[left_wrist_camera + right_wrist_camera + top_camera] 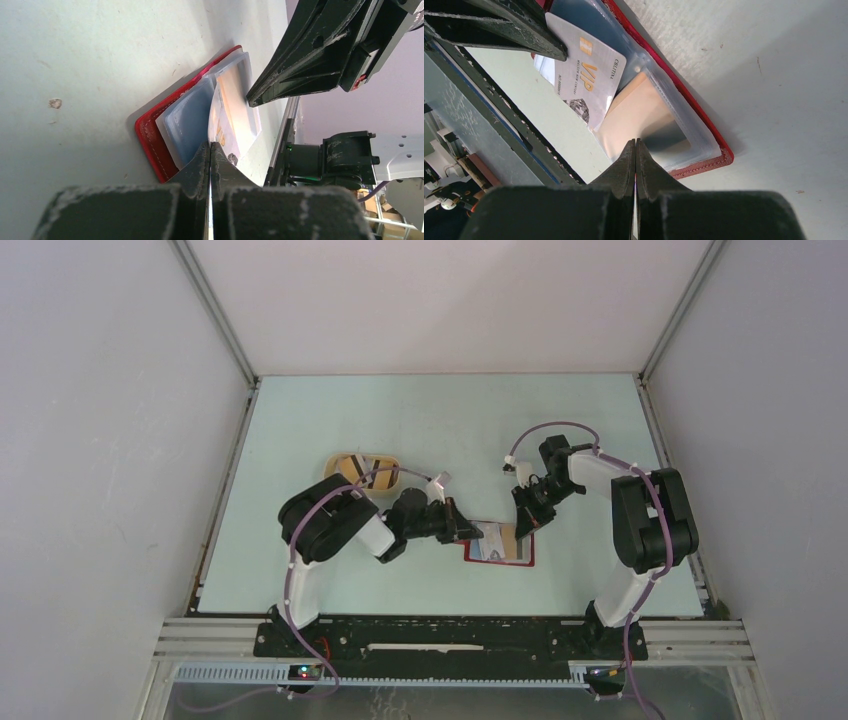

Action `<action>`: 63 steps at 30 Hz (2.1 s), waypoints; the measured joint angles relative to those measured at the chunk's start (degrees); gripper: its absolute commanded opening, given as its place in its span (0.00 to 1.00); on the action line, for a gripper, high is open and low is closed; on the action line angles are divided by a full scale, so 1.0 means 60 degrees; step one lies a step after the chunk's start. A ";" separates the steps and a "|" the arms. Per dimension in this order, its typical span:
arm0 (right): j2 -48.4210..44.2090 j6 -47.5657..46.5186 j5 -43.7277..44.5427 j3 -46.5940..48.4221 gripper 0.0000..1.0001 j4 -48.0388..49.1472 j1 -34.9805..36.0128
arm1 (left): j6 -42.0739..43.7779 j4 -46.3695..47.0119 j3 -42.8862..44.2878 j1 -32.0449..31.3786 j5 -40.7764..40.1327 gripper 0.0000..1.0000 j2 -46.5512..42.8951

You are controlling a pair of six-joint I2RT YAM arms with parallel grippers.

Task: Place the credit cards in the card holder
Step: Insert the credit card into the card holder.

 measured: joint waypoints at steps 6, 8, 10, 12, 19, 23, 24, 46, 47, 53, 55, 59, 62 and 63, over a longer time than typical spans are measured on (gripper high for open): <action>0.0000 0.0000 -0.0004 0.0000 0.02 0.0000 -0.0040 | 0.0076 -0.0051 0.0058 -0.0044 0.0011 0.00 -0.0011; 0.0000 0.0000 -0.0004 0.0000 0.02 -0.0004 -0.0044 | 0.0076 -0.0080 0.0168 -0.0066 0.0022 0.00 -0.0011; 0.0000 0.0000 -0.0004 0.0000 0.02 -0.0004 -0.0044 | 0.0069 -0.0106 0.0291 -0.0106 0.0051 0.00 -0.0011; 0.0000 0.0000 -0.0004 0.0000 0.02 -0.0004 -0.0044 | 0.0066 -0.0142 0.0426 -0.0142 0.0098 0.00 -0.0011; 0.0000 0.0000 -0.0025 0.0000 0.02 -0.0036 -0.0044 | 0.0069 -0.0754 0.0739 -0.0175 0.0229 0.00 -0.0011; 0.0000 0.0000 -0.0040 0.0000 0.02 -0.0036 -0.0055 | 0.0069 -0.1173 0.0820 -0.0175 0.0291 0.00 -0.0011; 0.0000 0.0000 -0.0040 0.0000 0.02 -0.0036 -0.0055 | 0.0069 -0.1282 0.0867 -0.0175 0.0310 0.00 -0.0011; -0.0029 0.0000 -0.0084 0.0000 0.03 -0.0036 -0.0055 | 0.0157 -0.3592 0.2142 -0.0178 0.0834 0.00 0.0058; -0.0047 0.0000 -0.0095 0.0000 0.03 -0.0036 -0.0055 | 0.0160 -0.3694 0.2215 -0.0178 0.0852 0.00 0.0080; -0.0379 -0.0055 -0.0412 0.0000 0.05 -0.0036 -0.0080 | 0.0160 -0.3971 0.2696 -0.0204 0.0947 0.05 0.0295; -0.0608 -0.0135 -0.0656 0.0000 0.06 -0.0055 -0.0117 | 0.0160 -0.3989 0.2827 -0.0222 0.0962 0.07 0.0386; -0.1140 -0.0430 -0.1093 0.0000 0.07 -0.0076 -0.0073 | 0.0153 -0.4054 0.2987 -0.0251 0.1013 0.10 0.0554; -0.1687 -0.0765 -0.1144 -0.0007 0.09 -0.0015 0.0197 | 0.0149 -0.4105 0.3085 -0.0270 0.1042 0.12 0.0652; -0.1942 -0.0918 -0.1093 -0.0058 0.09 0.0098 0.0404 | 0.0149 -0.4109 0.3111 -0.0273 0.1056 0.12 0.0678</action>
